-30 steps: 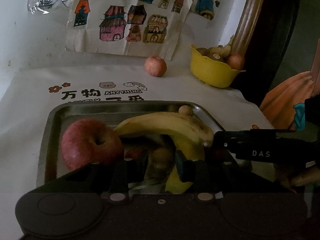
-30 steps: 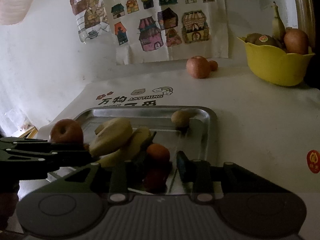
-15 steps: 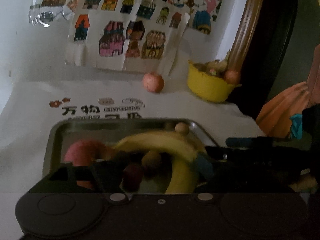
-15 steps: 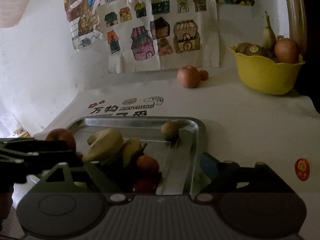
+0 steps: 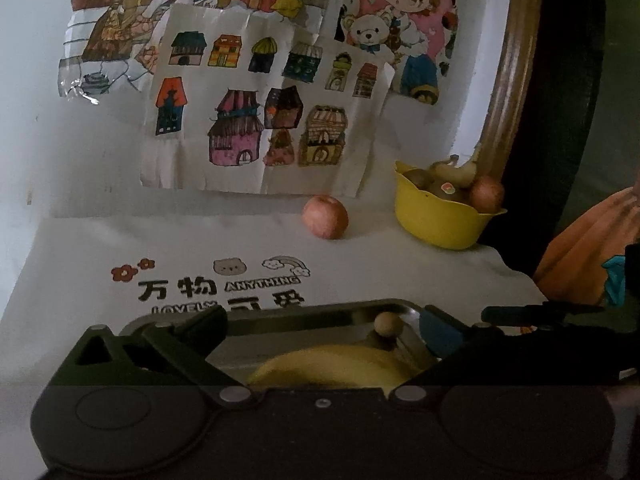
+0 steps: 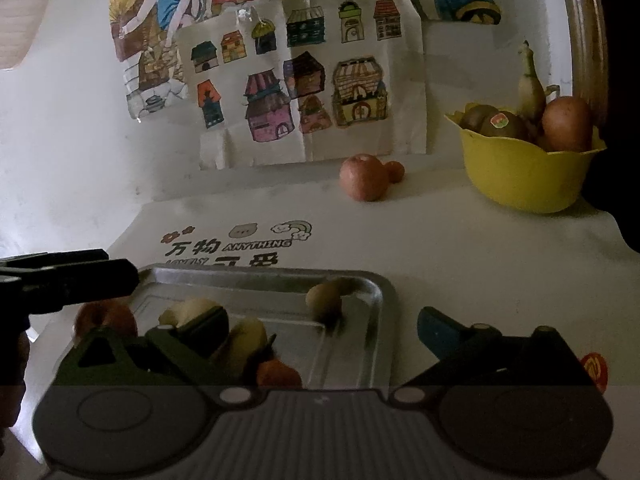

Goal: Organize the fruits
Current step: 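Swing both tools away from the tray toward the red apple and cherry tomato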

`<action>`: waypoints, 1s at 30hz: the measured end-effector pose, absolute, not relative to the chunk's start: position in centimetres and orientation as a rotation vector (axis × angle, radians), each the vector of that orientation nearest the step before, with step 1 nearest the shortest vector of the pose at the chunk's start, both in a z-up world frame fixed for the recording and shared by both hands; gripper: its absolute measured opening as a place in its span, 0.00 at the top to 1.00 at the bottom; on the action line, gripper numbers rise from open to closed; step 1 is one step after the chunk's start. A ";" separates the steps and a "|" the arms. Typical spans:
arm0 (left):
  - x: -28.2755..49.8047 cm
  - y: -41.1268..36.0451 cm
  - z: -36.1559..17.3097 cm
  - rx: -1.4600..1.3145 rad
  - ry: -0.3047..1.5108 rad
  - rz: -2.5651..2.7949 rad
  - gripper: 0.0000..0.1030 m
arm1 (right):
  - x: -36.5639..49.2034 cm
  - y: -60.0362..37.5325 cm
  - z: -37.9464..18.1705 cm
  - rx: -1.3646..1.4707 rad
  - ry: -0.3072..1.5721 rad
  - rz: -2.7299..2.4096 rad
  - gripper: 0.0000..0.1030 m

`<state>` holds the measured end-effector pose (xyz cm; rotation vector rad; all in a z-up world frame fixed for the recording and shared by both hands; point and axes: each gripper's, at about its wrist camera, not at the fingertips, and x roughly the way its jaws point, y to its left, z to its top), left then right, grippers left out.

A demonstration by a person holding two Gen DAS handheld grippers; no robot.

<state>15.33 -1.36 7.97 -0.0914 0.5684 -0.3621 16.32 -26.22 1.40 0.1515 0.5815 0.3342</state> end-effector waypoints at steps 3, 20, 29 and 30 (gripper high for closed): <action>16.4 -1.4 7.9 -0.075 0.576 -0.353 0.01 | 17.2 -26.0 1.4 0.150 0.587 0.327 0.00; 24.6 -1.4 8.3 -0.036 0.599 -0.288 0.01 | 24.6 -26.1 1.9 0.174 0.600 0.299 0.00; 28.5 -2.3 8.4 0.044 0.601 -0.282 0.01 | 28.6 -26.1 2.9 0.140 0.588 0.286 0.00; 28.8 -2.5 8.3 0.058 0.600 -0.285 0.01 | 29.0 -26.1 2.9 0.136 0.587 0.288 0.00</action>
